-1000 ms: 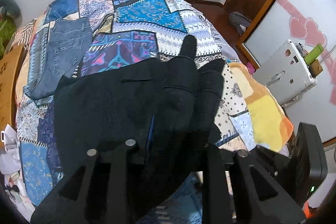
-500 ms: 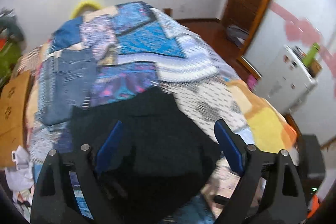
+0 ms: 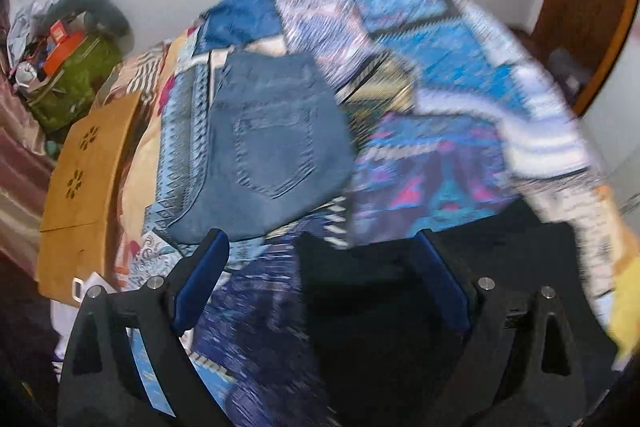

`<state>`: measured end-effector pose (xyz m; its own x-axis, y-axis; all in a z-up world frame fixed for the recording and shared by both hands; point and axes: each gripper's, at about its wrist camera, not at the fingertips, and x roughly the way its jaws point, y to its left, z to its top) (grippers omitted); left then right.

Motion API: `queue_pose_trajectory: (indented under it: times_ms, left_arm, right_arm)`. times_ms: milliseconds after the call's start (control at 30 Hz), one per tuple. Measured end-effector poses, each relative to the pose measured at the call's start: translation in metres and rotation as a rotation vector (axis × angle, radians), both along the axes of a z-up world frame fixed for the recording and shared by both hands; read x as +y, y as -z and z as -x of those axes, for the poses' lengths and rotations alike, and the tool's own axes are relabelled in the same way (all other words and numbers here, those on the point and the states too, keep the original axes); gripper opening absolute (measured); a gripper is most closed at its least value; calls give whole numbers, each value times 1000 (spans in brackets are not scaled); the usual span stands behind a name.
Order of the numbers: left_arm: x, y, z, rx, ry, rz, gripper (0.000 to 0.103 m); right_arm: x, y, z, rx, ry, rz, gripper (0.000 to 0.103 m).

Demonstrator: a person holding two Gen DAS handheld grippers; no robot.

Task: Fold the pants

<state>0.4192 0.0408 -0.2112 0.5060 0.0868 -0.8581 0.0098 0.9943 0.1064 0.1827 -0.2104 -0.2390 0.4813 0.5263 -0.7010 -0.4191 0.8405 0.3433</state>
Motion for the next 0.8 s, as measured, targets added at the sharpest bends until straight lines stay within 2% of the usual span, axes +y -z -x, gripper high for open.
queue_pose_trajectory:
  times_ms: [100,133,200,300,433,600,667,800]
  left_arm:
    - [4,42,-15,112,28,-98,95]
    - [6,52,-16,137,41,-91,96]
    - [18,63,-10,145,22,-9,97]
    - [33,64,6,145,-7,40,98]
    - [42,60,38,122,0,7,98]
    - [51,50,94,134,15,-3,98]
    - [54,47,116,138,18,14,98]
    - [62,41,156,137,-20,98,98]
  right_arm:
    - [2,4,-8,12,-3,5,61]
    - [2,4,-9,15,-2,4,61]
    - [0,5,-12,18,2,2,61]
    - [-4,3,-14,11,23,19,61]
    - [-16,-2,-13,-2,57,40,61]
    - [-31,-10,-4,-28,87,61,61]
    - [-34,-12,-1,-38,94,65,61]
    - [-37,-15,2,-47,107,72,62]
